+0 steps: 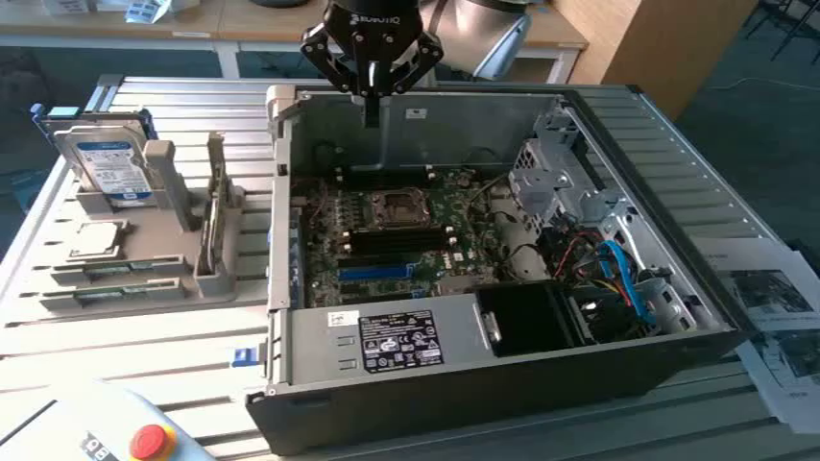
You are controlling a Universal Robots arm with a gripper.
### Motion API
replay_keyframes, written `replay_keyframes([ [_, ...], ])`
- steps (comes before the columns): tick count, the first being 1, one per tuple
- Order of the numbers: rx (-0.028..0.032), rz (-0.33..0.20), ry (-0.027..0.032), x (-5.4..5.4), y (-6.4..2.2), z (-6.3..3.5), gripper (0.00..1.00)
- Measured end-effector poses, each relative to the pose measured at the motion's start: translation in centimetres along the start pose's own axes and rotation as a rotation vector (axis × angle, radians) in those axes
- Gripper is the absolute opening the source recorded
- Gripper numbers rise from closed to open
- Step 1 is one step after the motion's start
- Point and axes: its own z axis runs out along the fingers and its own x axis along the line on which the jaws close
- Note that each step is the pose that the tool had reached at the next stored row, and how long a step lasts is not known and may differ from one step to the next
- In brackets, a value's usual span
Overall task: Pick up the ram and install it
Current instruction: 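Reach for the ram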
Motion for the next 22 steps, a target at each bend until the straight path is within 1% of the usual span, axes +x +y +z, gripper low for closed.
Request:
replay_keyframes([
  [10, -0.0001, 0.0, -0.0002, 0.1, -0.01, 0.01, 0.1],
  [12, 0.0, 0.0, -0.0001, 0.4, -0.02, -0.01, 0.1],
  [20, -0.0001, 0.0, -0.0001, 2.6, -0.15, -0.04, 0.1],
  [22, -0.0001, 0.0, -0.0001, 2.9, -0.18, -0.04, 0.1],
])
